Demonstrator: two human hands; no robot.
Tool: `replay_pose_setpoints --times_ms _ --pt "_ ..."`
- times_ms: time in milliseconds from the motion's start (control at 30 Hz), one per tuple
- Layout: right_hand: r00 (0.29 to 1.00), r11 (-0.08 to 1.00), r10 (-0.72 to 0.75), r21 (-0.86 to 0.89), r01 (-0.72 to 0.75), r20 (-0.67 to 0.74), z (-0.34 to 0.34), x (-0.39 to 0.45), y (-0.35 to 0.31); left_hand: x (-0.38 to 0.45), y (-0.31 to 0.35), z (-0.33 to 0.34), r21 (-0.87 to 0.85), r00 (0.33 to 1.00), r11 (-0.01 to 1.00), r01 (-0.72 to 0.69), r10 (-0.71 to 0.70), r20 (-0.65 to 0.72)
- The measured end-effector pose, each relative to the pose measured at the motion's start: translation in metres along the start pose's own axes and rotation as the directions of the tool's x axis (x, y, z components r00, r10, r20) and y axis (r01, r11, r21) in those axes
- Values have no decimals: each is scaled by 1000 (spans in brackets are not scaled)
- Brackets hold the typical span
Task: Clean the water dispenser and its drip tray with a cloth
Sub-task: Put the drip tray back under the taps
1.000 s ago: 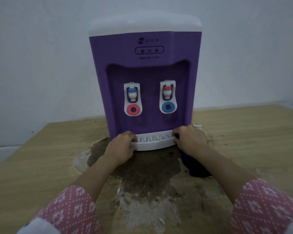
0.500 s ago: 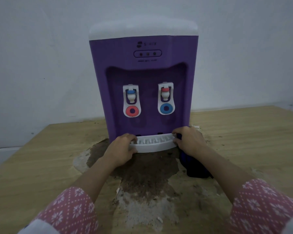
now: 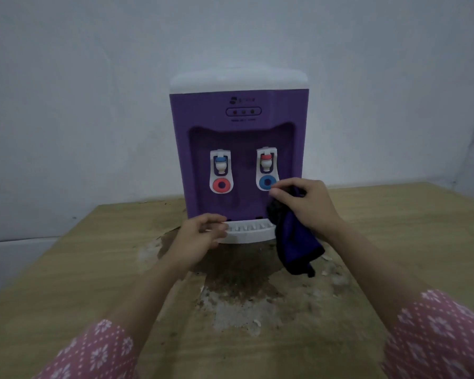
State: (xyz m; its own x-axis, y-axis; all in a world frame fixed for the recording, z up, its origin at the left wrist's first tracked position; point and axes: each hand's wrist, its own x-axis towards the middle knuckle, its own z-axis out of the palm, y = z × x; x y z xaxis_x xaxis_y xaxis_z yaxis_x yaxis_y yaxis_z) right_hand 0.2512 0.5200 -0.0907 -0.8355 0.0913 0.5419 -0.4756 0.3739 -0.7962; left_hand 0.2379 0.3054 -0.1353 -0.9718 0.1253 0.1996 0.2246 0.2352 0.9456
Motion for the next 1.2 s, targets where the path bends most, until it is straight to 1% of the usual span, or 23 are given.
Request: replay_pose_setpoints --times_ms 67,100,133,167,233,300,367,400,467,533,567,600,633,667,733,800,833,900,967,1100,1133,1200 --pt "999 988 33 153 -32 -7 13 -11 -9 -19 5 16 -186 988 975 125 -104 115" --pt "999 974 50 223 -47 -9 20 -19 -14 -30 7 22 -271 974 946 179 -131 186" --pt "998 956 62 288 -57 -11 26 -24 -18 -38 10 29 -331 959 919 214 -133 250" --pt "997 937 72 342 -65 -9 33 -30 -22 -48 12 34 -366 952 904 220 -117 284" --pt "995 898 100 433 -85 -13 43 -39 -27 -61 17 40 -412 959 890 197 -87 270" --pt "986 843 163 524 -125 -27 50 -47 -32 -69 20 39 -476 969 865 161 -47 243" --pt "971 819 232 550 -164 -56 56 -51 -37 -76 26 33 -532 969 839 115 23 245" --pt "965 836 247 522 -169 -83 59 -53 -40 -79 30 30 -537 972 839 83 52 230" --pt "960 868 256 465 -175 -116 65 -53 -48 -81 38 23 -472 987 881 -7 80 136" --pt "959 842 273 500 -203 -70 74 -51 -55 -77 42 13 -409 996 909 -86 92 -4" --pt "959 801 281 556 -221 -24 79 -49 -59 -75 44 7 -426 995 899 -101 83 -60" --pt "959 745 283 622 -239 29 84 -46 -64 -72 45 -1 -473 993 876 -97 55 -101" --pt "958 702 277 665 -257 77 90 -42 -68 -69 45 -10 -551 994 831 -78 21 -110" --pt "956 697 269 662 -275 114 96 -39 -71 -67 44 -19 -633 995 772 -63 0 -99" --pt "951 735 234 604 -308 200 109 -33 -73 -62 40 -36 -731 995 679 -67 -9 -99" --pt "925 736 188 576 -356 331 124 -26 -74 -53 33 -53 -740 989 666 -94 -21 -144" --pt "905 728 165 571 -381 393 135 -21 -74 -47 30 -63 -732 985 672 -110 -26 -172" --pt "881 726 156 553 -409 446 152 -14 -73 -36 25 -77 -725 981 679 -116 -35 -189" --pt "882 716 189 555 -424 431 174 0 -70 -22 22 -96 -697 976 709 -103 -61 -207" --pt "878 634 260 615 -469 401 215 28 -70 4 23 -133 -570 958 819 -63 -110 -264" --pt "873 612 287 626 -483 394 222 35 -71 10 26 -142 -526 937 849 -46 -145 -317" --pt "854 563 340 643 -520 393 232 54 -79 24 33 -166 -438 857 899 -2 -224 -464"
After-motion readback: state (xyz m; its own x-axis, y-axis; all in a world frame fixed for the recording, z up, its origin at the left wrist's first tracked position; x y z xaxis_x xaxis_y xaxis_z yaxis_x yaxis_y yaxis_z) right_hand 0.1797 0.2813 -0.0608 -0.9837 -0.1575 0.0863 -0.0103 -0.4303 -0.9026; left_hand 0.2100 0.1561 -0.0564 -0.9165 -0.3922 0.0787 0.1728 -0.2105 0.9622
